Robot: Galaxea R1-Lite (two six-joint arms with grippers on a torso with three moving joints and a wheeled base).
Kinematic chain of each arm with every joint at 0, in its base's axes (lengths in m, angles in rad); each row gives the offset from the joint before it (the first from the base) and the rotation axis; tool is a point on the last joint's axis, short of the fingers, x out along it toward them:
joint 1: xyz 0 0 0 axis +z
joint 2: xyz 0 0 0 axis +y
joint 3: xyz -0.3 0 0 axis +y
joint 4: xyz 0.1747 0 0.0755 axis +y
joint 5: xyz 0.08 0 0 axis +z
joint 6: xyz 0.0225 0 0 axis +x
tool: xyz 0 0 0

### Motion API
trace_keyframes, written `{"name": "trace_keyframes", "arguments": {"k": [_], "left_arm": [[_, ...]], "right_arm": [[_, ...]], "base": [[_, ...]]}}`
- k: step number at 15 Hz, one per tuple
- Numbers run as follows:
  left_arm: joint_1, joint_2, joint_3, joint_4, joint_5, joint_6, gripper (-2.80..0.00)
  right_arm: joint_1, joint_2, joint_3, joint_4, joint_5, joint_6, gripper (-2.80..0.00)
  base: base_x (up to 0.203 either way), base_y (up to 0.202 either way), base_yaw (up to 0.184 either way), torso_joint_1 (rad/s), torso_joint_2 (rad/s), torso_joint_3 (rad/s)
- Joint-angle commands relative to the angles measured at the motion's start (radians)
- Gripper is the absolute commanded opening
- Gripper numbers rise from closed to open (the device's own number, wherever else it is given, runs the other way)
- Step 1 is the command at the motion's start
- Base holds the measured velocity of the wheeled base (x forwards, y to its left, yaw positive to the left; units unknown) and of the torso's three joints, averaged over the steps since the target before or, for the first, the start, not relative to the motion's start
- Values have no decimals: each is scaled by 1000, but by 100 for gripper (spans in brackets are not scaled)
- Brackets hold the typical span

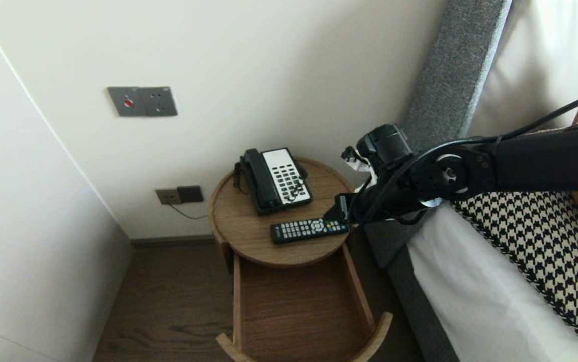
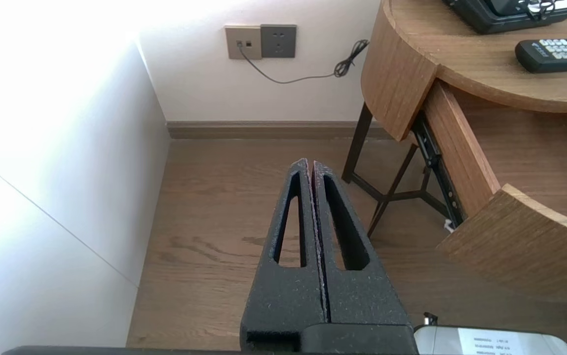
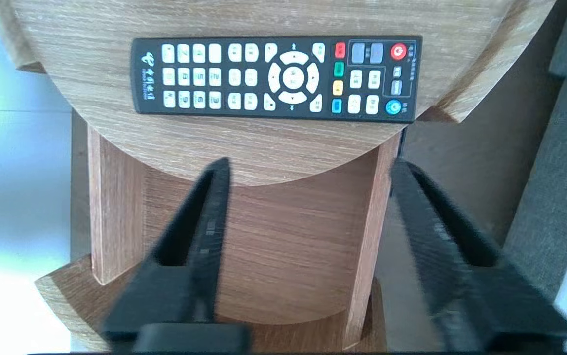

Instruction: Put the remote controls on the table in the drawer one by one

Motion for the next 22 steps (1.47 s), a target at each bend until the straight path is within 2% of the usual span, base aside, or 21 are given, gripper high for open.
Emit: {"name": "trace_keyframes", "arguments": {"k": [1,3,5,8,11,18,22], "left_arm": [[1,0,0,2,0,-1,-280],[1,0,1,2,0,-1,-280],[0,0,0,0,0,-1,-280],[0,0,1,0,0,-1,-280],[1,0,1,2,0,-1,-280],[1,0,0,1,0,-1,-280],[0,0,1,1,0,-1,-280]], "right_arm": [[-1,21,5,-3,-3,0,0],[-1,23,8,-5,-2,-52,0],[-3,22,15,-7,12,-175,0],[-31,14,16,-5,121,-381,0],[-55,23,5,1,152,-522,0],[-87,91,-51,3,233,-723,0],[-83,111,-90,16,240,-882,0]], "base": [[0,0,0,0,0,0],[0,0,0,0,0,0],[0,0,0,0,0,0],[0,0,0,0,0,0],[0,0,0,0,0,0],[0,0,0,0,0,0],[0,0,0,0,0,0]]}}
